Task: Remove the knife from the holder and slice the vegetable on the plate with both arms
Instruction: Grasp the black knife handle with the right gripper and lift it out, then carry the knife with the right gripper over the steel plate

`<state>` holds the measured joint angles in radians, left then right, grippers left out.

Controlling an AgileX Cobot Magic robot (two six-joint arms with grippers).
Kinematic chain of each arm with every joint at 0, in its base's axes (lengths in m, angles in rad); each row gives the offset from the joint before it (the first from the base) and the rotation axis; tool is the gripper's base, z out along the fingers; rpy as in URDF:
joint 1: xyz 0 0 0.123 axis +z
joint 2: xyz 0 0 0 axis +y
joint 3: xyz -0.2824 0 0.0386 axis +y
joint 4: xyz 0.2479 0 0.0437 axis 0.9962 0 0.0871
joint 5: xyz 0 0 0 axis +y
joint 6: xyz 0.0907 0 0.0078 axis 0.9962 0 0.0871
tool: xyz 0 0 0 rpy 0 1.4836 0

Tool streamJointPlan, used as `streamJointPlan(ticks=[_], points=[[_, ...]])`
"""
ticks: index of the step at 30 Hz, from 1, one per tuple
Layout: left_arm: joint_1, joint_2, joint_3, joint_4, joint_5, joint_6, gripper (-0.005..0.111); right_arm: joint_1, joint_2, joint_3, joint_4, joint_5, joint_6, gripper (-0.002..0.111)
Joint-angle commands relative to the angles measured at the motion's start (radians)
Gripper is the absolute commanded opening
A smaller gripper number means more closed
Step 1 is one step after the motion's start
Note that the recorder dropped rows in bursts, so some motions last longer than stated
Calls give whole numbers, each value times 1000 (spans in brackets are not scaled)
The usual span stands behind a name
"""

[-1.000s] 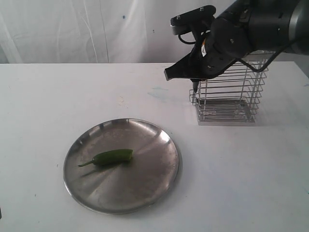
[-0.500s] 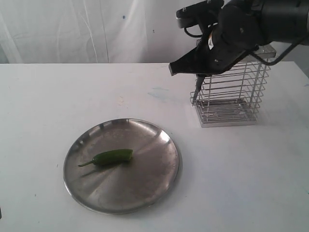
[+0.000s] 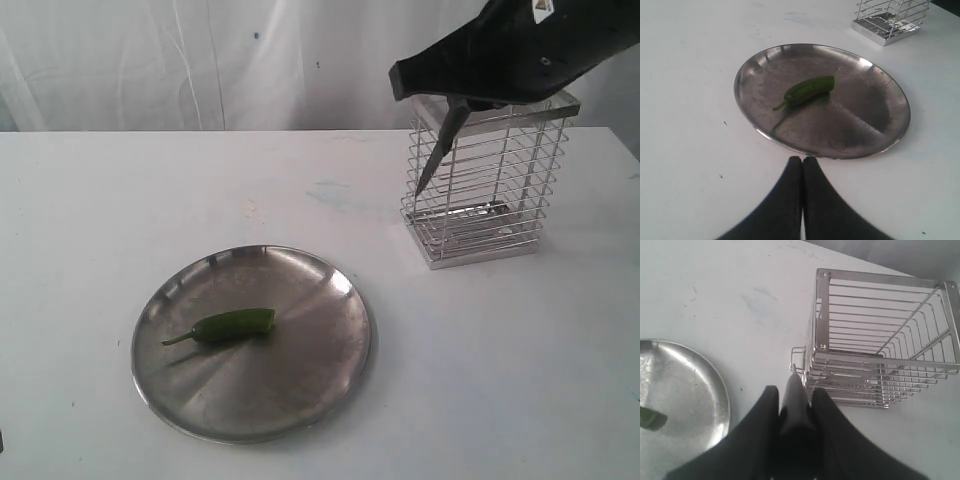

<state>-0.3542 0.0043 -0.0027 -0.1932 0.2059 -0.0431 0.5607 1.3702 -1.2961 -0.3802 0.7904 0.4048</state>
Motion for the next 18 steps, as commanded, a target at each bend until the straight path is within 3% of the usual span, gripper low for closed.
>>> streamJointPlan(ticks=[1, 4, 10, 16, 18], points=[[-6, -4, 3, -7, 4, -2, 0, 51, -97, 55, -12, 15, -14, 16], [-6, -4, 3, -7, 4, -2, 0, 161, -212, 168, -15, -50, -30, 0], [-6, -4, 3, -7, 4, -2, 0, 364, -332, 489, -174, -451, 189, 0], [-6, -4, 3, -7, 4, -2, 0, 380, -306, 660, -248, -745, 272, 0], [-6, -4, 3, -7, 4, -2, 0, 378, -298, 670, -248, -756, 272, 0]])
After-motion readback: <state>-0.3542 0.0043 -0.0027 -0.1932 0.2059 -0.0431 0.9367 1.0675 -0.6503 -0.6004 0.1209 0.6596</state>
